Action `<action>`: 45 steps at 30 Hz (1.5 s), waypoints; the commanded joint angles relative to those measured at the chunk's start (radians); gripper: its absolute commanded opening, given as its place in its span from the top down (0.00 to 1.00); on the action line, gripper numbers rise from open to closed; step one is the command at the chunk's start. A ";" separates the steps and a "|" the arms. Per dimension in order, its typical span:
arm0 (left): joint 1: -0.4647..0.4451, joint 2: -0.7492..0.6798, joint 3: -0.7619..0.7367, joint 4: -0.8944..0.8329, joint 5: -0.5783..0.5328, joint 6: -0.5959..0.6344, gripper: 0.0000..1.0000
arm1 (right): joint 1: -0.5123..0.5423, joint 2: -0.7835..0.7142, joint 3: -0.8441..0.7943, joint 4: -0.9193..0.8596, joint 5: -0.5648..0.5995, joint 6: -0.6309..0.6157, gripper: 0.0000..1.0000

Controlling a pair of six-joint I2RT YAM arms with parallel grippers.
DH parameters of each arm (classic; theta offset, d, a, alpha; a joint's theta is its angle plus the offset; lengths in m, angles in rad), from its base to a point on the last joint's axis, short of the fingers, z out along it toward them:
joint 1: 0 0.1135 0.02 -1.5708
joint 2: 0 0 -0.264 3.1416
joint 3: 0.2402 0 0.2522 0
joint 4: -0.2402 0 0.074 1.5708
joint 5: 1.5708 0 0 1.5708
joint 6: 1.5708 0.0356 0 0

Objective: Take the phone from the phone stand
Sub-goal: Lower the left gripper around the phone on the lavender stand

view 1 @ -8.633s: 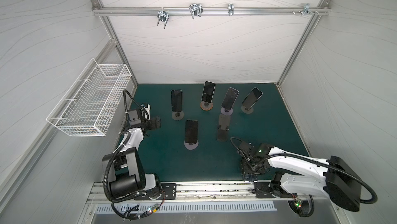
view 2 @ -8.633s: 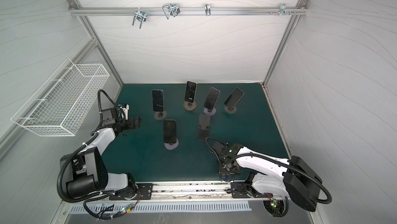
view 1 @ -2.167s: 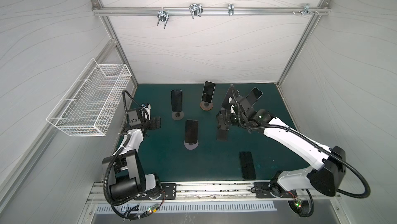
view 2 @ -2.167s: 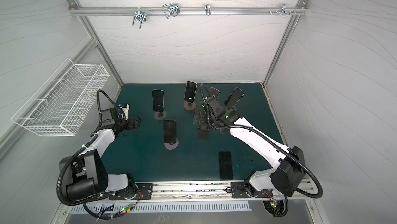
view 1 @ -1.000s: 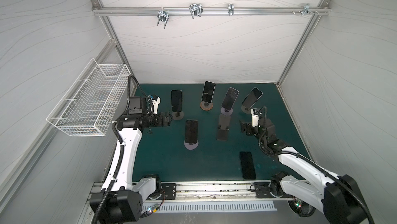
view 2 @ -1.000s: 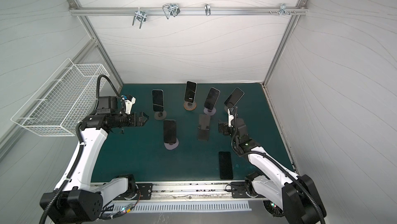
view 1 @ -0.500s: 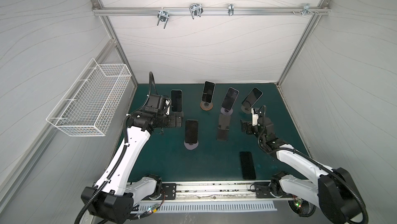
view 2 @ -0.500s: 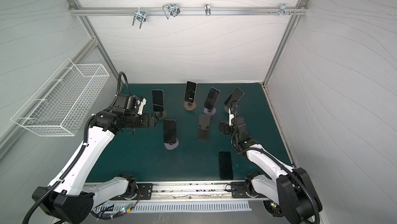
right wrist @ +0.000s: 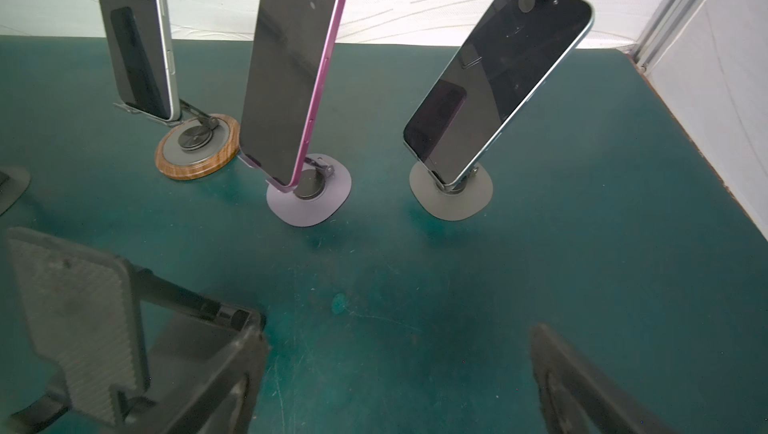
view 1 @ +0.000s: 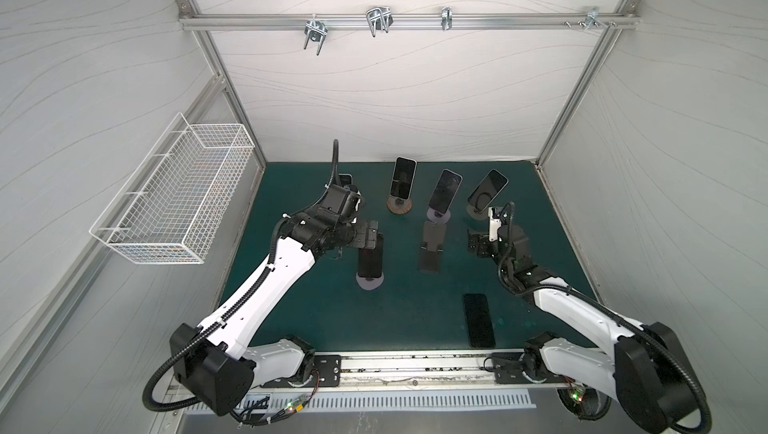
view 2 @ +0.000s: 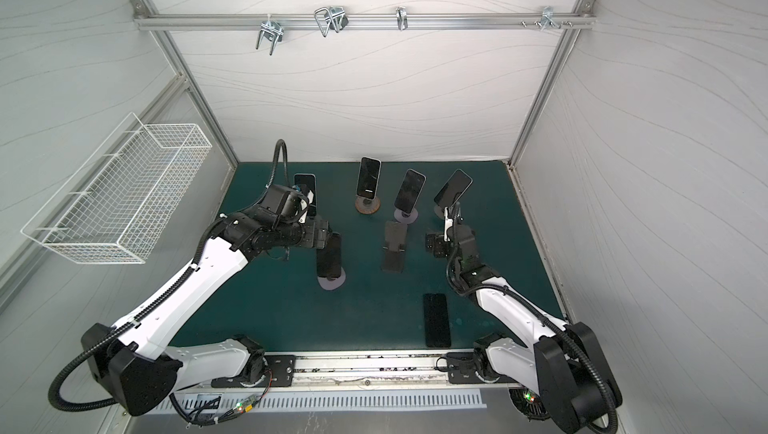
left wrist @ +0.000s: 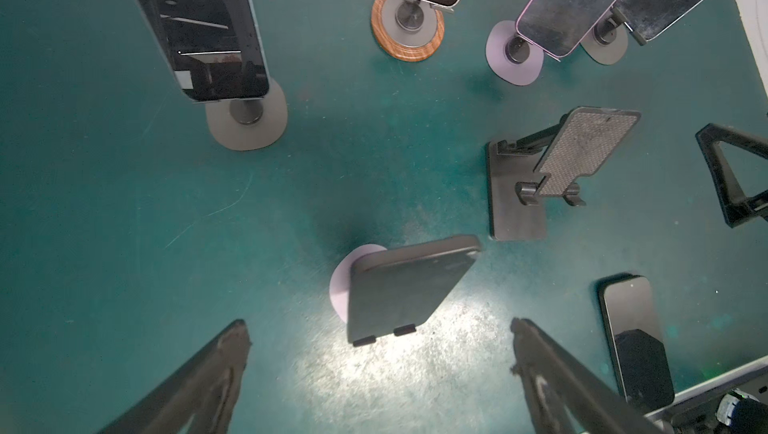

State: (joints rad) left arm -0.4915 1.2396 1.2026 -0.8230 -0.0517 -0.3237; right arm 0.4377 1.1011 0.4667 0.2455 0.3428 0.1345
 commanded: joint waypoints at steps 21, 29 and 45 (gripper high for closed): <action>-0.078 0.093 -0.176 0.278 -0.058 -0.162 0.00 | 0.026 0.041 0.054 -0.018 0.081 0.007 0.01; -0.097 0.111 -0.201 0.275 -0.068 -0.178 0.00 | 0.029 0.038 0.052 -0.015 0.088 0.006 0.01; -0.117 0.119 -0.252 0.326 -0.109 -0.132 0.00 | 0.030 0.031 0.045 -0.011 0.090 0.006 0.01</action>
State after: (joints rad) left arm -0.6010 1.3437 0.9493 -0.5446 -0.1429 -0.4648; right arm 0.4591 1.1427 0.5079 0.2314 0.4202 0.1356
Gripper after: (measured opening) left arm 0.997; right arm 0.992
